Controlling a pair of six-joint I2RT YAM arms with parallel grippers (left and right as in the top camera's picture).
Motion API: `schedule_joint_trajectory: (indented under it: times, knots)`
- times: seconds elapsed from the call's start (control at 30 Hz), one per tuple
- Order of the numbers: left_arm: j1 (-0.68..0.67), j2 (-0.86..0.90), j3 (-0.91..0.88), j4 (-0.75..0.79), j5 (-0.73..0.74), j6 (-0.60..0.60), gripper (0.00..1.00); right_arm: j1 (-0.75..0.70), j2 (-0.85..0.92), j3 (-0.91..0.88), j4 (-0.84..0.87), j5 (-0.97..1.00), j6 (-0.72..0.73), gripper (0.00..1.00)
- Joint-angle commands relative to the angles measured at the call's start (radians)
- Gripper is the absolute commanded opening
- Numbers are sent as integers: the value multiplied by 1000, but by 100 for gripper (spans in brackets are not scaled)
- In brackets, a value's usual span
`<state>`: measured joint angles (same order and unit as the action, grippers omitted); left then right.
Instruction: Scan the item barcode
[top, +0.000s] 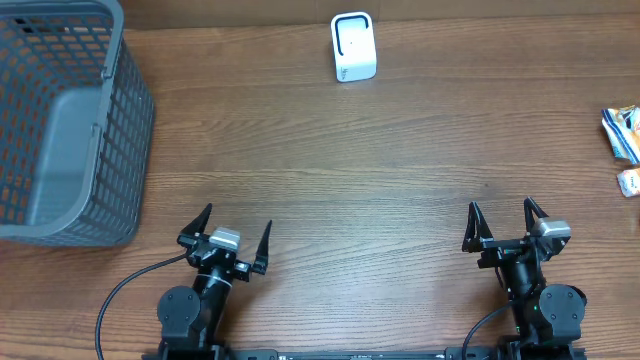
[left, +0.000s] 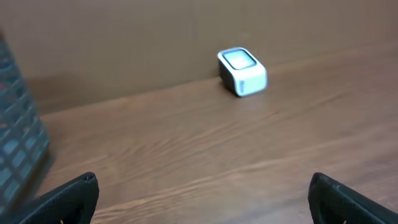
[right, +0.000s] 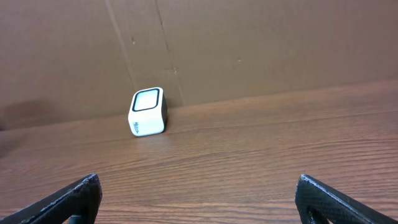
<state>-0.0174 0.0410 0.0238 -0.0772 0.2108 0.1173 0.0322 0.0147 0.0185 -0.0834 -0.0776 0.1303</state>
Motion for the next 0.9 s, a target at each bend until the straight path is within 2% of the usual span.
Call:
schedule_joint_trajectory:
  times: [0.0, 0.63, 0.73, 0.87]
  knots:
    - [24, -25, -19, 24, -12, -55, 100, -5, -12, -10, 3, 6, -4, 100]
    - [64, -39, -19, 10, -57, -75, 100, -6, -12, -10, 3, 6, -4, 100]
    - [64, -38, -19, 5, -106, -138, 100, -6, -12, -10, 3, 6, -4, 100]
    - [64, -38, -19, -2, -208, -307, 100, -6, -12, -10, 3, 6, -4, 100]
